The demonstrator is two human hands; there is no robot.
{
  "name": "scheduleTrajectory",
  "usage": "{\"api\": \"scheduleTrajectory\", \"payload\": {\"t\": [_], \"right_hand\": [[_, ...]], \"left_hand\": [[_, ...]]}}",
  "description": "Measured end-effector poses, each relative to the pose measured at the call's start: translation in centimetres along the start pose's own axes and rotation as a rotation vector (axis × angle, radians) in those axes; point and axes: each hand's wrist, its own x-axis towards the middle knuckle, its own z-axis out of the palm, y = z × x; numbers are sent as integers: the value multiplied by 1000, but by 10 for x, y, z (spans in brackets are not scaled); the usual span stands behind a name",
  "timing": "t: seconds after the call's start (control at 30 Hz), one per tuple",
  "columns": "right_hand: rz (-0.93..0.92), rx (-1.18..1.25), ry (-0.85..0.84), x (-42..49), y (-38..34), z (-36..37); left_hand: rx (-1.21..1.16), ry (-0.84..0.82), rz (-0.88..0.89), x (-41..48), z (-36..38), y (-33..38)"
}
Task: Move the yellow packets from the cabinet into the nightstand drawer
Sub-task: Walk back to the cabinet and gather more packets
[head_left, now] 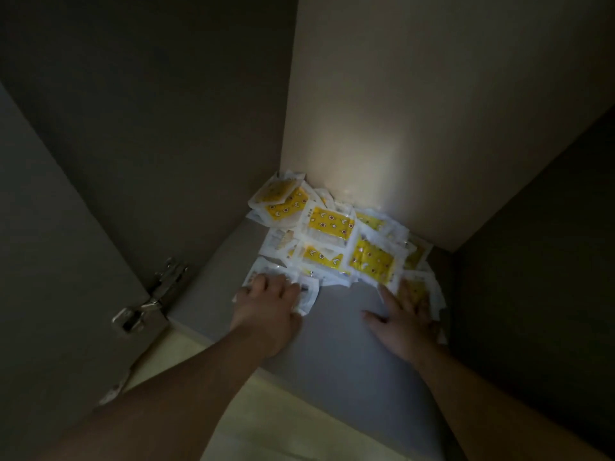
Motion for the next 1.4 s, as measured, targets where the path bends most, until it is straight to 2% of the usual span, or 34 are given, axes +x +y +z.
{"api": "scheduleTrajectory", "payload": {"t": [0.17, 0.27, 0.37, 0.43, 0.5, 0.57, 0.63, 0.77, 0.83, 0.9, 0.97, 1.1, 1.17, 1.23, 1.3, 1.4], "right_hand": [[-123, -4, -37, -53, -15, 28], [-183, -50, -67, -85, -26, 49], [-241, -100, -95, -108, -32, 60], [-255, -49, -93, -113, -32, 56], [-261, 33, 13, -111, -29, 50], [-222, 132, 195, -103, -25, 43], [-150, 217, 288, -83, -20, 31], [-42, 213, 210, -32, -10, 7], [-15, 217, 132, -13, -7, 4], [13, 163, 36, -8, -7, 9], [-27, 48, 6, -18, -12, 19], [-147, -4, 47, -50, -24, 45], [-160, -16, 80, -60, -29, 56], [-207, -40, 171, -68, -33, 68], [-259, -2, 354, -70, -36, 74], [-261, 15, 482, -58, -41, 59]], "left_hand": [[26, -124, 1, -35, 7, 5], [68, -110, 101, -56, 6, -6], [75, 107, 210, -64, 22, -22], [-5, 259, 245, -68, 23, -27], [-111, 324, 238, -69, 21, -32], [-257, 324, 196, -71, 12, -31], [-451, 327, 60, -72, 0, -26], [-999, 293, -304, -57, -5, -17], [-1112, 268, -428, -49, 0, -11], [-1019, 239, -477, -43, 8, -6], [-908, 237, -451, -43, 13, -1], [-642, 288, -303, -44, 21, 9], [-608, 208, -207, -45, 22, 12], [-565, 75, -82, -47, 26, 14], [-373, -19, 23, -49, 34, 10], [-176, -71, 58, -44, 37, 0]]}}
